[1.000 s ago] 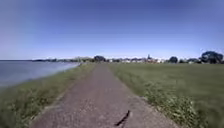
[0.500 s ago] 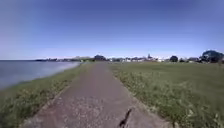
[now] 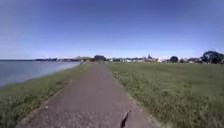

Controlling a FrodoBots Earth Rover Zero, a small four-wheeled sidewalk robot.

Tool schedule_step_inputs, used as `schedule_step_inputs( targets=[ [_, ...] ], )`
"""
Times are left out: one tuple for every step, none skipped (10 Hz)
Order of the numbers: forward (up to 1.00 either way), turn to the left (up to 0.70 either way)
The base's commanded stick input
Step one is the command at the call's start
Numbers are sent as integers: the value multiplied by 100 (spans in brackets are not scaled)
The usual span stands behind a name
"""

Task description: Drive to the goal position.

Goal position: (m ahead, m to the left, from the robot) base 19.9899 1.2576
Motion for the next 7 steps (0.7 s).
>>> schedule_step_inputs(
  targets=[
    [70, 24],
    [70, 12],
    [70, 0],
    [70, 0],
    [70, 0],
    [70, 0],
    [70, 0]
  ],
)
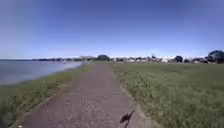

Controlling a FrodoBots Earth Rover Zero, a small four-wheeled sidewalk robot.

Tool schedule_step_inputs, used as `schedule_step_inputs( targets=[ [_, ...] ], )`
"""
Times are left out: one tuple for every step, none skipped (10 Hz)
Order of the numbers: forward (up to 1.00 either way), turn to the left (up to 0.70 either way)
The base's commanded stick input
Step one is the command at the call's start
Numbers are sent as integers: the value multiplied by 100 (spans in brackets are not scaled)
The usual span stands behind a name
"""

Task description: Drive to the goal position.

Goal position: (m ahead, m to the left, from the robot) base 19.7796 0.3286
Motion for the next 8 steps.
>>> schedule_step_inputs(
  targets=[
    [70, 0],
    [70, 0],
    [70, 0],
    [70, 0],
    [70, 0],
    [70, 0],
    [70, 0],
    [70, 0]
  ],
)
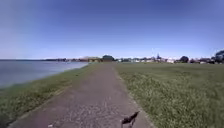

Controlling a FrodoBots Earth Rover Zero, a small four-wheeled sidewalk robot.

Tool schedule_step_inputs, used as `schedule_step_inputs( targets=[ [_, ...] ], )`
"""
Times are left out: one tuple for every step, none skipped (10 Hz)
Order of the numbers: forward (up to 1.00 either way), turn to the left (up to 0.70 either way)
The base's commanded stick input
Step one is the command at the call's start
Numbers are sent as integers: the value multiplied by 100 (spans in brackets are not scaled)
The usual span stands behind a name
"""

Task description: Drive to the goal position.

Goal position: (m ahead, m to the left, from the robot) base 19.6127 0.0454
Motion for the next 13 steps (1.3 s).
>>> schedule_step_inputs(
  targets=[
    [70, 0],
    [70, 0],
    [70, 0],
    [70, 0],
    [70, 0],
    [70, 0],
    [70, 0],
    [70, 0],
    [70, 0],
    [70, 0],
    [70, 0],
    [70, 0],
    [70, 0]
  ],
)
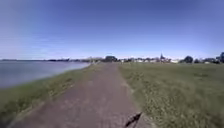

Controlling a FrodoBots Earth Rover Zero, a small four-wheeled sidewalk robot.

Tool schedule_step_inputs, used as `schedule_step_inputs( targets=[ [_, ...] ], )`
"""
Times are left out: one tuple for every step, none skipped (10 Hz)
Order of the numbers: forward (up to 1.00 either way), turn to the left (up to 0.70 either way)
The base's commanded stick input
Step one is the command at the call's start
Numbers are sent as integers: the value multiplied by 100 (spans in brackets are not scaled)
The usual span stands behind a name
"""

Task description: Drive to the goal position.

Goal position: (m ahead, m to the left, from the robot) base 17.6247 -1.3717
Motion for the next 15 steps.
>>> schedule_step_inputs(
  targets=[
    [70, 0],
    [70, 0],
    [70, 0],
    [70, 0],
    [70, 0],
    [70, 0],
    [70, 0],
    [70, 0],
    [70, 0],
    [70, 0],
    [70, 0],
    [70, 0],
    [70, 0],
    [70, 0],
    [70, 0]
  ],
)
